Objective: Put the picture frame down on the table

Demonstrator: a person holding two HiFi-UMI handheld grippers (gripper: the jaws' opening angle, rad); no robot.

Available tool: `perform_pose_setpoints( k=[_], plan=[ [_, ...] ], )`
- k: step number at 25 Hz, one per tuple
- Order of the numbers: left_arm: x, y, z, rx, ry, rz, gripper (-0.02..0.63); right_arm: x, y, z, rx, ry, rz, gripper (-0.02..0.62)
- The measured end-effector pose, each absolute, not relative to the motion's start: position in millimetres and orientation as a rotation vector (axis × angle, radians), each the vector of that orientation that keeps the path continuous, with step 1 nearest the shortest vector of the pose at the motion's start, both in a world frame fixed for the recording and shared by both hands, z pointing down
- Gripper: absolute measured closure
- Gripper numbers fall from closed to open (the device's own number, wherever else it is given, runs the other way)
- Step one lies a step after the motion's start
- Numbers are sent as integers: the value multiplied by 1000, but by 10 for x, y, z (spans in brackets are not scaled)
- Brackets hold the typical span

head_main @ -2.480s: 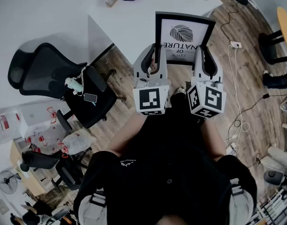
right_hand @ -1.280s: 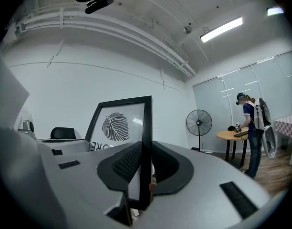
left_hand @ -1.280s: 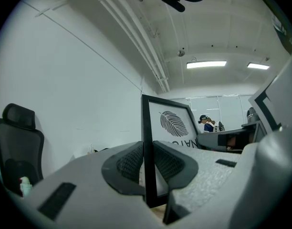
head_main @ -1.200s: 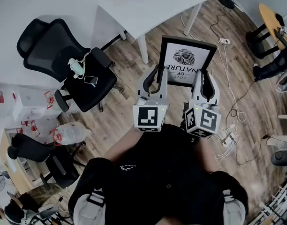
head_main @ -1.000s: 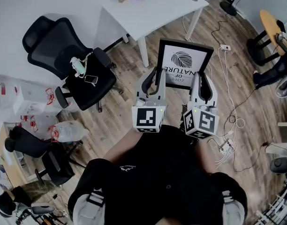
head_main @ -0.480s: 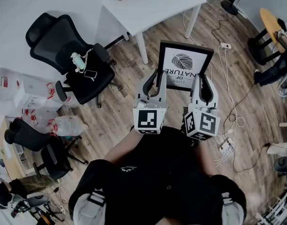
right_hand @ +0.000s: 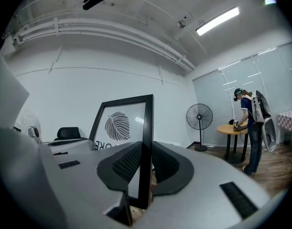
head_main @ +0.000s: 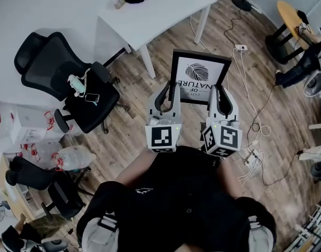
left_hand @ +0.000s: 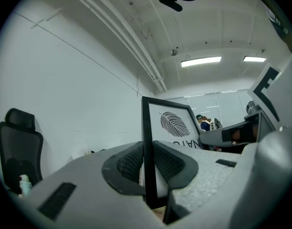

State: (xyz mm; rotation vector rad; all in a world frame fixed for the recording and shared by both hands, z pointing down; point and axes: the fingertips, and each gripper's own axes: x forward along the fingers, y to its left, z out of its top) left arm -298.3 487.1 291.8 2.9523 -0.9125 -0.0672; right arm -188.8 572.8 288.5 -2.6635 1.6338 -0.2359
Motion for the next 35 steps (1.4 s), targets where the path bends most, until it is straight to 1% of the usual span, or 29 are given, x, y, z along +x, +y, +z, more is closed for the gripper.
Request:
perform_pose_setpoints(
  k=[8,16,26,35],
  plan=[
    [-2467,4155,2906,2965,-776,-58,537,-1450,5093,2847,-2722,1546,-255,529],
    [-2121,3451,2845,2996,-671,-71,535,-1169,4456,2780,-2765,1455,-233,529],
    [-2019,2667,2908,3005,-609,-94,537,-1121,3717,2831,-2802,1401,-195,529],
    [-1998,2334,3014,2993,-599,-74,535,-1099,3382,2921,-2815,1395,-225,529]
  ],
)
